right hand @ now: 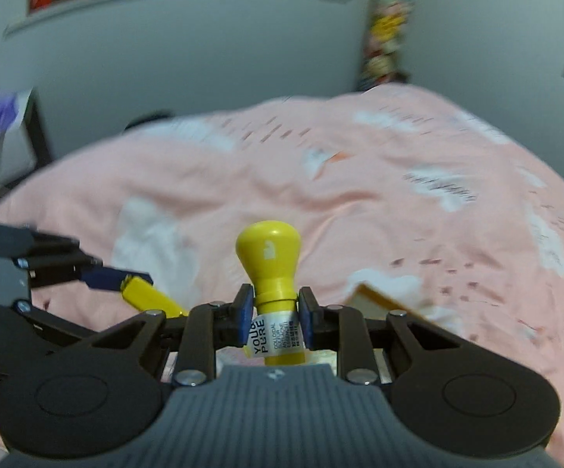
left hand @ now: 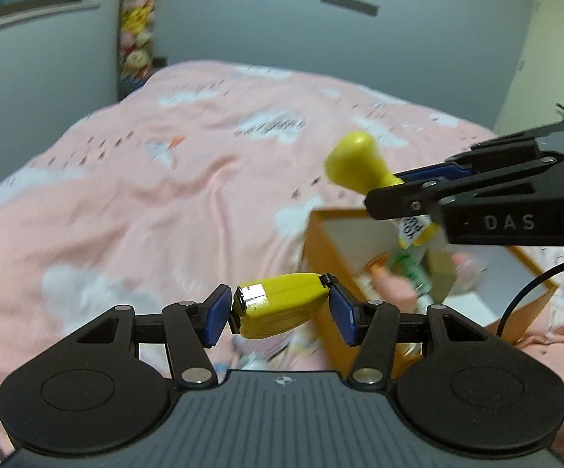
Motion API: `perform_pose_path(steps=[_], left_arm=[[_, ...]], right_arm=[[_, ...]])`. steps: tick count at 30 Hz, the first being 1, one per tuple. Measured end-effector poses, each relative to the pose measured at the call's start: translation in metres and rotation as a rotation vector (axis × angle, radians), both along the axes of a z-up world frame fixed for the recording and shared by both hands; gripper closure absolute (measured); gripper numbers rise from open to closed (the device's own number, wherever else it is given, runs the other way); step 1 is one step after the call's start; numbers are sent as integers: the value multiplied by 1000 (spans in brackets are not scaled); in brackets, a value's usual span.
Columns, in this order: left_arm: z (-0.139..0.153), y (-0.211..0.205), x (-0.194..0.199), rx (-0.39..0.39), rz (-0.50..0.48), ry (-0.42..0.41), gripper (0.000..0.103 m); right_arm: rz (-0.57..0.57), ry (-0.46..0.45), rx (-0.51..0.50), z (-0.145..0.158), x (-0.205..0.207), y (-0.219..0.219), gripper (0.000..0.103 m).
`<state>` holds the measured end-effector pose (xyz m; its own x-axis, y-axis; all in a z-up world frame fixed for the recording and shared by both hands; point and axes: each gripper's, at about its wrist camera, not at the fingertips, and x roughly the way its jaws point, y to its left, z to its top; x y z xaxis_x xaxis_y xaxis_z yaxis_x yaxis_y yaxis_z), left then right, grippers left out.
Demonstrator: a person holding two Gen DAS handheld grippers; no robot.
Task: Organize rigid objects
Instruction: 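Carry the tape measure and yellow bottle into the orange box, open both tools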
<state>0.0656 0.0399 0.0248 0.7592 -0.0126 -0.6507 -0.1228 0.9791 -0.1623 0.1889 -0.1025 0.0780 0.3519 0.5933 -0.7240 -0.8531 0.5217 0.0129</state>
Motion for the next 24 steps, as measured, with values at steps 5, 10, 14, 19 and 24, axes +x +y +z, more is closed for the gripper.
perform_pose_path(steps=[5, 10, 14, 19, 24], left_arm=[[23, -32, 16, -2, -100, -78, 40], [18, -67, 48, -57, -217, -58, 40], [-4, -92, 76, -130, -300, 30, 40], [-32, -109, 102, -136, -341, 136, 41], [-45, -124, 112, -118, -369, 187, 41]], right_arm=[[-133, -32, -7, 12, 14, -44, 79], [-248, 1, -52, 6, 28, -89, 79], [-321, 39, -133, -8, 38, -117, 79], [-362, 110, -247, -42, 53, -141, 79], [-372, 170, -339, -73, 62, -150, 79]])
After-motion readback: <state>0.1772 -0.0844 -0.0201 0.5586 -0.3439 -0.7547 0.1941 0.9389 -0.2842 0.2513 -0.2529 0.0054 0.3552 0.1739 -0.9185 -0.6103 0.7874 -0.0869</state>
